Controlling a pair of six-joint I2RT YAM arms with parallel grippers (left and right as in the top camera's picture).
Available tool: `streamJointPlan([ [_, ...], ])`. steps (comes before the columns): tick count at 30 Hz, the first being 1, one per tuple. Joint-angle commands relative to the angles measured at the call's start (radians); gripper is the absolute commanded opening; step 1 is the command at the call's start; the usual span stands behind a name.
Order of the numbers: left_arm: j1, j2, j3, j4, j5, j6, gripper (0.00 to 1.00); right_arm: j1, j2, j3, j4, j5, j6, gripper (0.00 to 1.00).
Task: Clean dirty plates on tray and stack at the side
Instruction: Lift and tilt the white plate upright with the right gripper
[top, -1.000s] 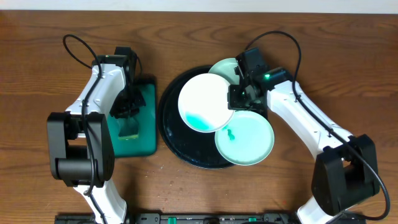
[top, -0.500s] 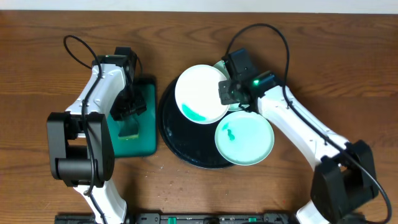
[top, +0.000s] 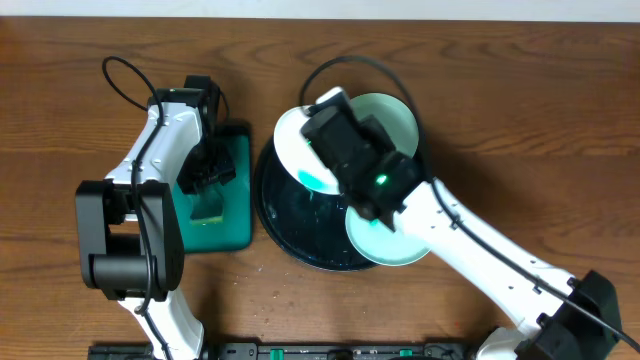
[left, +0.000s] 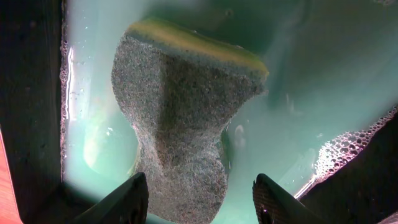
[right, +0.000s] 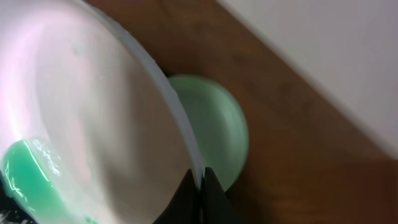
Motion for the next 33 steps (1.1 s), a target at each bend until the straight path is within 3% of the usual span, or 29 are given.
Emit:
streamJointPlan([
  [1,0.003,0.002,-0.006,-0.006,-0.004,0.006,0.56,0.070,-0.008,0.016,0.049,0.236,-0.167,0.01],
  [22,0.003,0.002,-0.006,-0.006,-0.004,0.006,0.55,0.200,-0.008,0.016,0.194,0.534,-0.522,0.01],
  [33,0.003,0.002,-0.006,-0.007,-0.004,0.006,0.56,0.248,-0.008,0.016,0.221,0.564,-0.572,0.01],
])
